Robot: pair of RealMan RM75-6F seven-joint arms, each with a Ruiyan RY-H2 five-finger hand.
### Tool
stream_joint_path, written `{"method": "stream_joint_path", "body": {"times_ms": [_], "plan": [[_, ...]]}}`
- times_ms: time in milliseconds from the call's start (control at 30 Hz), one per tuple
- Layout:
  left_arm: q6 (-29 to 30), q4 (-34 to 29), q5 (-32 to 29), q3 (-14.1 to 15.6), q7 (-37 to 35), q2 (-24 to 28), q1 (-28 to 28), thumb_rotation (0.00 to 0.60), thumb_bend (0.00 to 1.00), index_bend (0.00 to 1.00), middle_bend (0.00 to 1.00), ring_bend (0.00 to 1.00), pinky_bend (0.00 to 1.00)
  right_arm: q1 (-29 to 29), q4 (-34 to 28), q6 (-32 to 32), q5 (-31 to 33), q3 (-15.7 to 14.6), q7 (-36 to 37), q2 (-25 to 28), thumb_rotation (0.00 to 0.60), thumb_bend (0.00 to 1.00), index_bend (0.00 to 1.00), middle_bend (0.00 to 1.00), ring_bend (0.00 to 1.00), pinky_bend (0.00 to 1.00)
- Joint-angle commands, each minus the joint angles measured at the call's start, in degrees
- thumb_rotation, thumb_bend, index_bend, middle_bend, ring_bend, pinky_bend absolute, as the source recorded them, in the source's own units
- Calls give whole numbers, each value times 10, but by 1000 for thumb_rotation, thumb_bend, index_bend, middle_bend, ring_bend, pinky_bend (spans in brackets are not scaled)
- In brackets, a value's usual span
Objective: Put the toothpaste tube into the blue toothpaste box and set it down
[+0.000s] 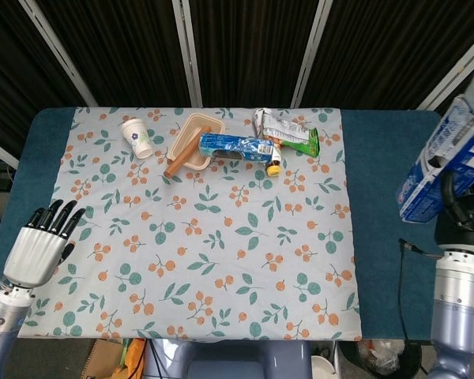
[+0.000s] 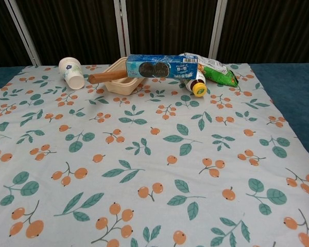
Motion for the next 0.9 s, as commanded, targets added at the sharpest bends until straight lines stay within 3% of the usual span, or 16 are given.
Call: {"method": "stream_joint_path", "body": {"times_ms": [33,100,233,533,633,767,900], "plan": [[4,37,-2,8,-26,-22,25,600,8,212,188,197,351,-30,-14,-13,-30,13,34,31,600,468,324,443,362,390],[8,46,1,8,-34,-25,31,600,8,209,186,196,351,-33,-12,-21,-36,10,43,37,600,467,275,410,319,352],[13,50,8,1,-56,-32,40,600,8,203,183,196,351,-32,-5,-40,-47,-1,51,43,600,468,270,401,314,348],[-3,49,7,-11,-77,-30,50,600,8,202,177,196,351,-10,6,-30,-52,-32,18,14,600,496,505,569,537,520],[-8,45,7,-14,-80,-29,52,600,8,202,177,196,351,-6,9,-27,-54,-39,8,10,600,512,527,585,554,529],[-13,41,10,-17,-82,-27,54,600,8,202,177,196,351,1,16,-29,-62,-58,-35,10,600,512,527,585,554,529],[-18,38,15,-19,-83,-27,55,600,8,202,177,196,351,16,33,-47,-77,-102,-126,12,600,511,527,585,554,529]]}}
